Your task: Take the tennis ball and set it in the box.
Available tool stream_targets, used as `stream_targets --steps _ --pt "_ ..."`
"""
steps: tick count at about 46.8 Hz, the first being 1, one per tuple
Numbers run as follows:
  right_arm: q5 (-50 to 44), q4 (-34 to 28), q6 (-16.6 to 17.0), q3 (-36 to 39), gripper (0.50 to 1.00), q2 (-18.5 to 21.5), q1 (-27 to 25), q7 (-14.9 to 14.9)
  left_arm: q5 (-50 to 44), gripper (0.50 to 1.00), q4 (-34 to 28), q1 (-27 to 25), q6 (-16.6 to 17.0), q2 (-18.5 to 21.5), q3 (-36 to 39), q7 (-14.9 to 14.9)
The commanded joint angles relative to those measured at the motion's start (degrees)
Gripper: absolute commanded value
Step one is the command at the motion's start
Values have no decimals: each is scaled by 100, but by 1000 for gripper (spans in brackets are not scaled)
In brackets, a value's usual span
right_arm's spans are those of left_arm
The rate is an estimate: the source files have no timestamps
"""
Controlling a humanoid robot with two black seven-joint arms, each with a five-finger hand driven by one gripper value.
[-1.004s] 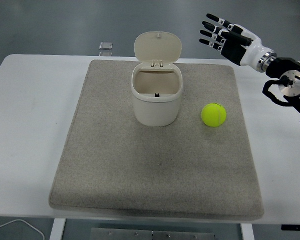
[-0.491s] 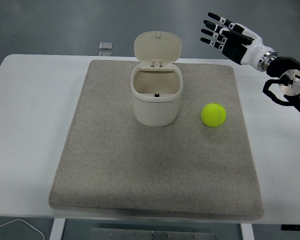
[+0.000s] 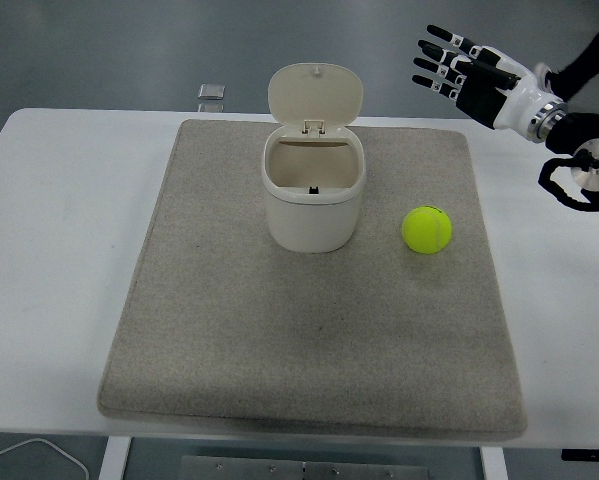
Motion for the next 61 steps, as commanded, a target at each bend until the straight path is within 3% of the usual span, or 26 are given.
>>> stream_targets --steps 1,24,39,47,61 --pt "-3 -2 9 0 917 -34 0 9 0 996 0 4 0 0 0 1" --pt "-310 -2 0 0 917 10 35 9 0 996 0 -5 0 0 0 1" --pt "-670 7 -61 -53 917 168 334 9 0 996 0 -5 0 0 0 1" --pt "-1154 -2 -35 -88 917 159 316 9 0 996 0 4 0 0 0 1" --pt "-1224 24 -79 -220 917 63 360 9 0 996 0 4 0 0 0 1"
